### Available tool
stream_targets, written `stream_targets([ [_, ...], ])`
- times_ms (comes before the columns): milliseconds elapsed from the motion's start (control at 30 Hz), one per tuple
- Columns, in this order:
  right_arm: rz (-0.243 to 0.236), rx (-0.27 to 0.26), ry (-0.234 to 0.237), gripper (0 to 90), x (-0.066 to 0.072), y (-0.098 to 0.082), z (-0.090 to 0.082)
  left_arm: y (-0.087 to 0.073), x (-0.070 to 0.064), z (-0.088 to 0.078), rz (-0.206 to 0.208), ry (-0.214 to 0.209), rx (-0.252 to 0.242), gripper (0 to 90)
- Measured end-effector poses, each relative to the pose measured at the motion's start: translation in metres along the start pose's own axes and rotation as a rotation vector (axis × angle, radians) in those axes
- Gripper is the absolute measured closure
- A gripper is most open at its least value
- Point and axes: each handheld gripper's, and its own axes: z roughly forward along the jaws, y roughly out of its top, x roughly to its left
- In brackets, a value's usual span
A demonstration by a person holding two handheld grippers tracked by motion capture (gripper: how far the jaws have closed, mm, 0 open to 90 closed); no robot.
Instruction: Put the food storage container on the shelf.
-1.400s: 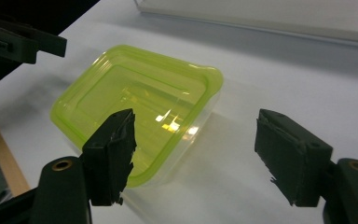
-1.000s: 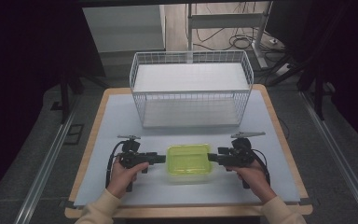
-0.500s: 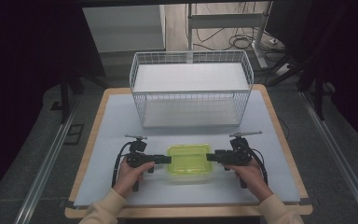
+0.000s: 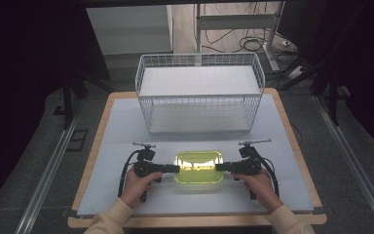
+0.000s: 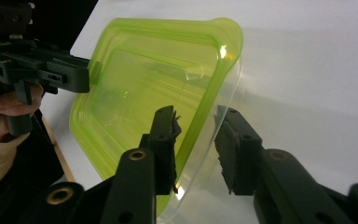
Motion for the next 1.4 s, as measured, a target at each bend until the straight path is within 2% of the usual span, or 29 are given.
stream_targets([
  [33, 0.0, 0.0, 0.0, 71.5, 0.0, 0.0, 0.0, 0.0, -0.001, -0.001, 0.003, -0.005, 0.0, 73.6],
  [67, 0.015, -0.006, 0.001, 74.6, 0.001, 0.0, -0.004, -0.002, -0.004, -0.002, 0.009, -0.022, -0.024, 76.1],
  [100, 0.021, -0.008, 0.003, 75.2, 0.002, 0.0, -0.005, -0.002, -0.004, -0.002, 0.009, -0.022, -0.024, 77.0],
  [133, 0.018, -0.011, -0.002, 75.9, 0.003, -0.001, -0.006, -0.002, -0.008, -0.005, 0.028, -0.014, -0.033, 77.8],
  [267, 0.011, -0.023, -0.014, 78.4, 0.008, -0.001, -0.008, -0.003, -0.012, -0.008, 0.041, -0.002, -0.057, 81.2],
  [400, 0.005, -0.038, -0.009, 79.8, 0.01, -0.001, -0.01, -0.004, -0.013, -0.009, 0.054, 0.008, -0.058, 82.3],
  [867, 0.0, -0.078, 0.015, 79.7, 0.018, -0.001, -0.018, -0.006, -0.017, -0.014, 0.063, -0.001, -0.077, 82.2],
  [1033, -0.027, -0.091, 0.021, 79.5, 0.021, 0.0, -0.022, -0.005, -0.018, -0.015, 0.066, -0.008, -0.078, 82.0],
  [1400, -0.048, -0.108, 0.029, 79.4, 0.027, 0.003, -0.028, -0.002, -0.022, -0.021, 0.088, -0.019, -0.081, 81.9],
])
